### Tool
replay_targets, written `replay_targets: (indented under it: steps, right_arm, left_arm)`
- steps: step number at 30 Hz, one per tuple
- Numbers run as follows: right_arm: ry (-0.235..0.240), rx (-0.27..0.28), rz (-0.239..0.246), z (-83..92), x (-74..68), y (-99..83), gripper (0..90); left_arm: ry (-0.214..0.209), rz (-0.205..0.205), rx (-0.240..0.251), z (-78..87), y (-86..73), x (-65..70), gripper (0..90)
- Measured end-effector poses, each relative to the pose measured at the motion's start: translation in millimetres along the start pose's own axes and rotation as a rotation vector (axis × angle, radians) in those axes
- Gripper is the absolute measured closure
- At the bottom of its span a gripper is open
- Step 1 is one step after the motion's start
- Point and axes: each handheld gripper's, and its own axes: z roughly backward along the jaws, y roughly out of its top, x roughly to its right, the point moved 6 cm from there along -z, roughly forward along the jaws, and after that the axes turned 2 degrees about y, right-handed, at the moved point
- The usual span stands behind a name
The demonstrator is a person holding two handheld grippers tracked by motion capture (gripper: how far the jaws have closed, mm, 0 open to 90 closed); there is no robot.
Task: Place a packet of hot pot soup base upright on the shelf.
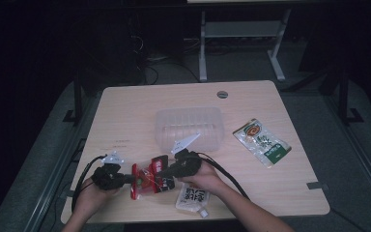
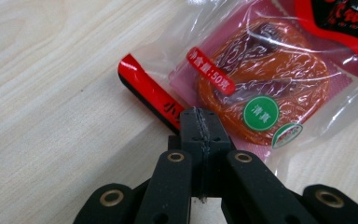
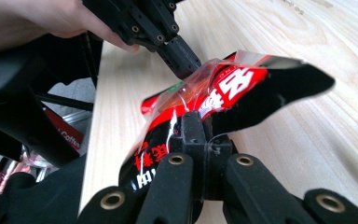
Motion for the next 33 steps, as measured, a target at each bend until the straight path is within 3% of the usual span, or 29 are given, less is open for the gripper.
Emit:
replay_targets:
  steps: [18,24,33]
  right_arm:
    - [0.008,0.052,0.04,39.8,-14.7,4.8,90.0]
    - [-0.014,0.055,0.044,56.9,-16.1,3.2,90.0]
    - [-0.036,0.078,0.049,79.5,-18.1,0.5,90.0]
  left_arm:
    - [-0.033,-0.022,0.045,6.7,3.7,6.6,89.6]
    - [-0.044,-0.035,0.05,7.3,2.6,7.6,83.7]
    - [-0.055,-0.062,0.05,4.9,3.6,12.6,61.7]
